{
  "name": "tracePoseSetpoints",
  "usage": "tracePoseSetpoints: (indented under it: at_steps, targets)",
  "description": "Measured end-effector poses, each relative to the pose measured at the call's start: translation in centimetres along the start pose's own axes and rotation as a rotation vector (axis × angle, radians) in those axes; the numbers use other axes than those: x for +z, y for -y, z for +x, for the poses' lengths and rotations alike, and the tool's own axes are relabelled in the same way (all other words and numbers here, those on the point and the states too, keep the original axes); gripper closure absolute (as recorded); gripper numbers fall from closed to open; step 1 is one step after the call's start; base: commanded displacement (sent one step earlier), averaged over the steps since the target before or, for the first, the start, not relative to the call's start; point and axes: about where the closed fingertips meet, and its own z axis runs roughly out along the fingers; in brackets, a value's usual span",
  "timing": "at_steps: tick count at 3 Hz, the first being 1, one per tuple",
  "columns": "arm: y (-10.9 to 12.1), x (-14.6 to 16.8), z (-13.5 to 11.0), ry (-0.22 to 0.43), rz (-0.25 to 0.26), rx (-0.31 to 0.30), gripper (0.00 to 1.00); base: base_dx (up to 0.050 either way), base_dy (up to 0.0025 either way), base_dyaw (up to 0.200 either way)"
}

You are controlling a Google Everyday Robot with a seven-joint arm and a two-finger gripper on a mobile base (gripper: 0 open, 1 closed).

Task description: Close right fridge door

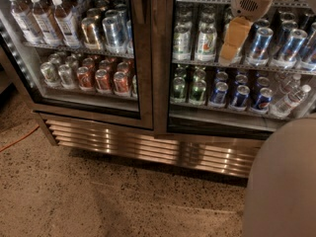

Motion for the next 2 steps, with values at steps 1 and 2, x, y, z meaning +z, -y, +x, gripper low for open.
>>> tracePoseSetpoints:
  at_steps: [1,2]
  targets:
    - [0.00,0.00,0.00,0.000,0.000,0.000,0.00,0.000,0.00000,0.000]
    - [0.00,0.00,0.00,0.000,0.000,0.000,0.19,0.000,0.00000,0.000]
